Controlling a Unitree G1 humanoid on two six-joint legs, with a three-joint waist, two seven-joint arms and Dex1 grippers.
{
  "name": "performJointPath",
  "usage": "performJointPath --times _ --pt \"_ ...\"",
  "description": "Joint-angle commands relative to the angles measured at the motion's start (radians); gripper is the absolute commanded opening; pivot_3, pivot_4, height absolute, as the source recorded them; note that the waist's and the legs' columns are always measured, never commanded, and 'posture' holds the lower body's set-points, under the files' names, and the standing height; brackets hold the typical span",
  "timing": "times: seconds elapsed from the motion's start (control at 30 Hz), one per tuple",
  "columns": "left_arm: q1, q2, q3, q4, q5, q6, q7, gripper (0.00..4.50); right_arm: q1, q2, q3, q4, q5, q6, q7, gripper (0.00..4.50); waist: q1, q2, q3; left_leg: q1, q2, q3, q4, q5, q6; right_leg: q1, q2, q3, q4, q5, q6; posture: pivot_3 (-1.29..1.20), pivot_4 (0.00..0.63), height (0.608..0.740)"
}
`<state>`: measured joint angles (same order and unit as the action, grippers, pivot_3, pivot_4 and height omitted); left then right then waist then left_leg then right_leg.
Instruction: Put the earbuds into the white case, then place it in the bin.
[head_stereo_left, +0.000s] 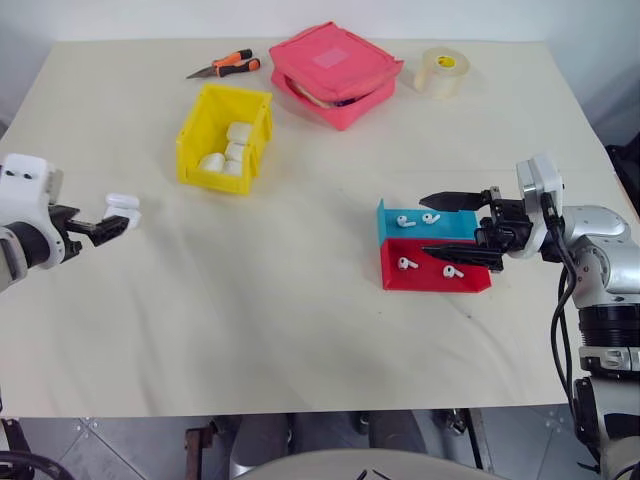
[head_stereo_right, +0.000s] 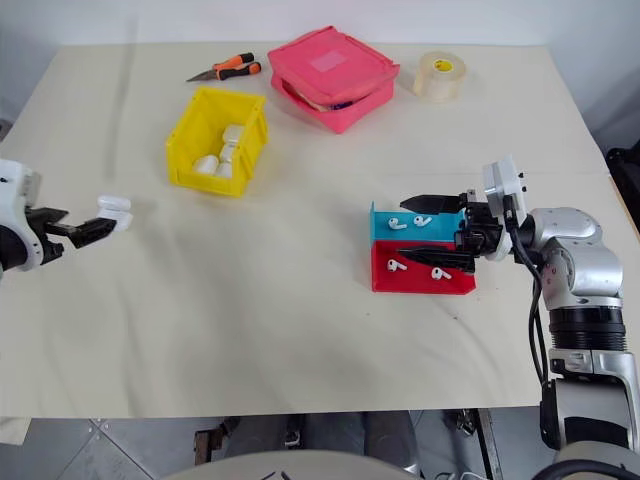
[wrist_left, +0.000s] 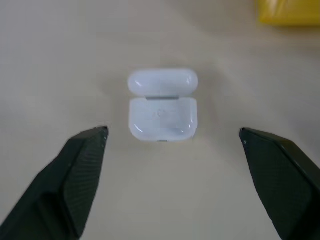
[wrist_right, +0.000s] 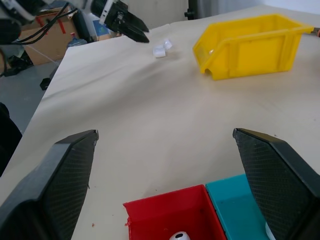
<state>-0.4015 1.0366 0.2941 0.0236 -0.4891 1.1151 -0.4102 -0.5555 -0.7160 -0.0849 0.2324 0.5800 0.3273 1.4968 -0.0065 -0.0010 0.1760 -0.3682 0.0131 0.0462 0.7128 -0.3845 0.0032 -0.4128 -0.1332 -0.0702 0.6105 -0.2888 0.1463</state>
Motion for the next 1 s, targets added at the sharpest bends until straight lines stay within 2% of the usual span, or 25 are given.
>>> performJointPath --times 0.03,0.17,0.3,0.7,0.87,1.0 --pt "-0.132 0.034 -0.105 0.124 0.078 0.071 0.005 4.46 0.010 -0.017 -0.017 -0.038 0.014 0.006 0.017 4.50 0.000 0.000 0.000 0.000 0.000 0.000 0.000 0.000 0.000 0.000 0.000 0.000 0.000 0.000 0.000 0.00 0.150 0.740" --pt "-0.279 0.028 -0.213 0.265 0.147 0.089 -0.012 4.46 0.019 -0.023 -0.021 -0.048 0.015 0.012 0.014 4.50 0.001 0.000 0.000 0.000 0.000 0.000 0.001 0.000 0.000 0.000 0.001 0.000 0.000 0.000 0.000 0.00 0.150 0.740" --pt "-0.362 0.004 -0.281 0.369 0.202 0.050 -0.047 4.46 0.023 -0.022 -0.020 -0.051 0.013 0.014 0.010 4.50 0.001 0.000 0.000 0.000 0.000 0.001 0.001 0.000 0.000 0.000 0.000 0.000 0.001 0.000 0.000 0.00 0.150 0.740" --pt "-0.514 -0.085 -0.420 0.620 0.334 -0.040 -0.186 4.46 0.042 -0.027 -0.022 -0.075 0.011 0.027 0.002 4.50 0.008 0.000 0.000 0.001 -0.001 0.000 0.003 0.000 0.000 0.002 0.000 0.000 0.003 0.000 0.000 0.00 0.150 0.740" --pt "-0.569 -0.121 -0.408 0.703 0.374 -0.055 -0.170 4.46 0.055 -0.034 -0.025 -0.087 0.012 0.027 -0.001 4.50 0.005 0.000 0.000 0.001 -0.001 0.000 0.003 0.001 0.000 0.001 0.000 -0.001 0.003 0.000 0.000 0.00 0.150 0.740" --pt "-0.576 -0.127 -0.395 0.659 0.380 -0.015 -0.175 4.46 0.063 -0.036 -0.030 -0.104 0.019 0.036 -0.010 4.50 0.004 0.000 0.000 0.001 0.000 0.000 0.003 0.001 0.000 0.001 0.000 -0.001 0.003 0.000 0.000 0.00 0.150 0.740"
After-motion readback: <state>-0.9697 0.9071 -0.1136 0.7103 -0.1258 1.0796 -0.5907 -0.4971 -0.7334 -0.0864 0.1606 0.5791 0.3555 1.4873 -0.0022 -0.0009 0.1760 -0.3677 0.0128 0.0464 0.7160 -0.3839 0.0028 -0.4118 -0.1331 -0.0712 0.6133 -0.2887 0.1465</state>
